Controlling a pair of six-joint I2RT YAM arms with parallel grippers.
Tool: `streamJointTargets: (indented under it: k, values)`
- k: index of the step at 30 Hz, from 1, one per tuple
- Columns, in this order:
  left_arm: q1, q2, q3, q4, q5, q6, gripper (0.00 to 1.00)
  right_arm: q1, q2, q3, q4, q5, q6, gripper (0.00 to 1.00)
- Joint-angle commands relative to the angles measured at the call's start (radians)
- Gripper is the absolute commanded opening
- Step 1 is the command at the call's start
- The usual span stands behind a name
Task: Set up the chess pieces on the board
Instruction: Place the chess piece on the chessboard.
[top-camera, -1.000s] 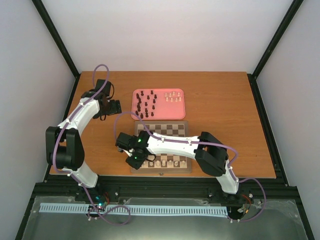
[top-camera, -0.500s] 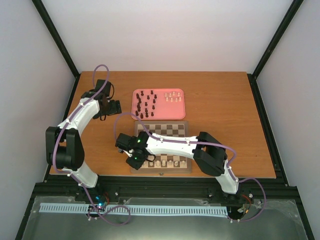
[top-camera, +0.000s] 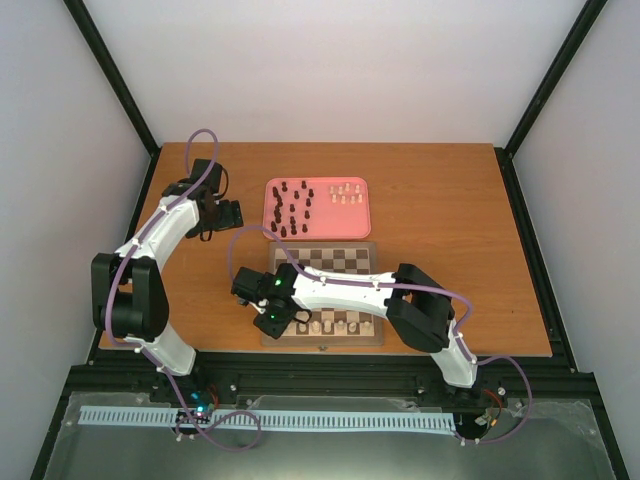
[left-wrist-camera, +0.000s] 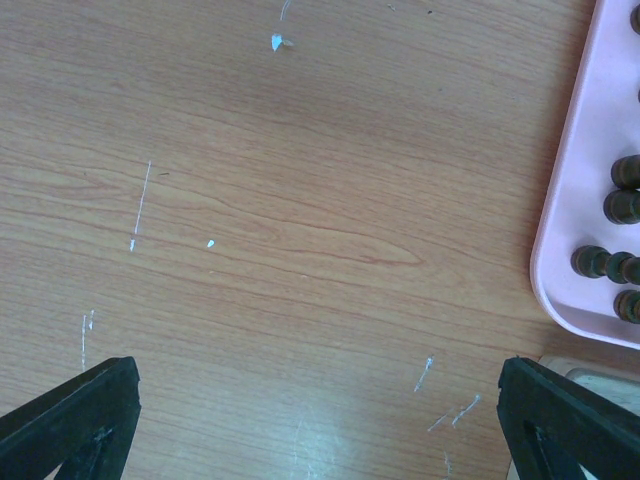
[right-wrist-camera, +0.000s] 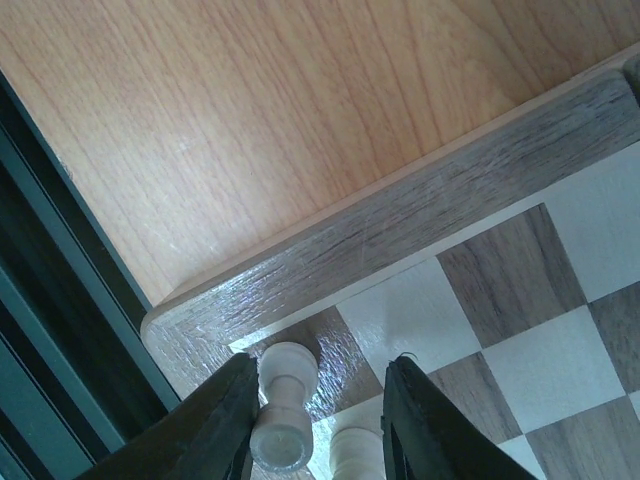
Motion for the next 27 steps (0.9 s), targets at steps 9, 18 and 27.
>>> streamJointTargets:
  k: [9,18,27]
  values:
    - [-0.003,-0.013,0.013,-0.002,-0.013,-0.006,1.00,0.011,-0.009,0.016,-0.026,0.018,-0.043,0.37]
    - [-0.003,0.000,0.019,-0.002,-0.011,-0.009,1.00,0.011,-0.021,0.015,-0.022,0.008,-0.078,0.43]
    - [-0.003,0.014,0.036,-0.005,-0.009,-0.009,1.00,0.010,-0.039,0.032,-0.016,-0.025,-0.140,0.48]
